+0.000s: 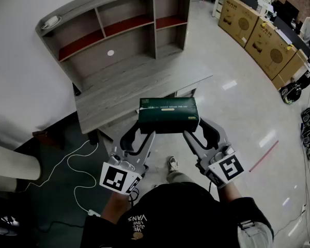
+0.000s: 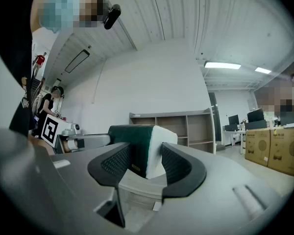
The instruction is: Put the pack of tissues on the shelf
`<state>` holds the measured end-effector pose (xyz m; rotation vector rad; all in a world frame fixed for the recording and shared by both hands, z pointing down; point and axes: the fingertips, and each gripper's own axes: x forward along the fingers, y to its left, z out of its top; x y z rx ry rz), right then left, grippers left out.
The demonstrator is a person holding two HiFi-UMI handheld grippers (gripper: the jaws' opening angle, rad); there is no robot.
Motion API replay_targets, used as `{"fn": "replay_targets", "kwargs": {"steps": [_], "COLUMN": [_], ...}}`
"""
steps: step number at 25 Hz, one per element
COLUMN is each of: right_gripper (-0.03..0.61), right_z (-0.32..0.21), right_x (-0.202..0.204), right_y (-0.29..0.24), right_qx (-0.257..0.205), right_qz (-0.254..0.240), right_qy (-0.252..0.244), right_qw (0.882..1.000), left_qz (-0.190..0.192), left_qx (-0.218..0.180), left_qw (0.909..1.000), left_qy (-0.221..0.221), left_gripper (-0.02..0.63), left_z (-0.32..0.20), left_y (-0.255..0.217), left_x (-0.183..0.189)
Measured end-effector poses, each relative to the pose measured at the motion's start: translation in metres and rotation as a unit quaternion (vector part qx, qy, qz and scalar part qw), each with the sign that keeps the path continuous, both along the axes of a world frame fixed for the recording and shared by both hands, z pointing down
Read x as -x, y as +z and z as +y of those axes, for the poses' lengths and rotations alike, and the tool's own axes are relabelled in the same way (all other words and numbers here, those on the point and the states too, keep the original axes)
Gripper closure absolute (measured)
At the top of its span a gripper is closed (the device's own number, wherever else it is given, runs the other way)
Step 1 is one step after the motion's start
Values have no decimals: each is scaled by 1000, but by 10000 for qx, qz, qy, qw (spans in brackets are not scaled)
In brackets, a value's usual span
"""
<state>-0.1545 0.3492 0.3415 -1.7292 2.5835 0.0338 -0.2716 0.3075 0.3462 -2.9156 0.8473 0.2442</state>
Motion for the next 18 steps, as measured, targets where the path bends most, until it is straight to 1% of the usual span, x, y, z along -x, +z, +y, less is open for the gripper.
{"fn": "replay_targets", "kwargs": {"steps": [4,6,10,18], "right_gripper": [383,383,383,383], "right_z": [-5,-16,-55,-106], "right_x": [-5,-13,-47,-100], "right_y": [3,4,7,8], "right_qx": [9,35,38,39], "right_qz": [-161,-194,-221,-252], "right_qy": [-10,-24,-27,-153], "right_qw": [9999,9998,9997,9996], "left_qz": [-53,-71,-139,-150], "left_qx": [85,119,126,203], "left_qw": [9999,9999,9998,9995], "left_qy": [-26,-36,-42,-170], "left_gripper": [411,411,411,411], "left_z": [-5,-16,-55,-103], "left_y": [7,8,11,15], "left_x": [-4,-12,-45,-98]}}
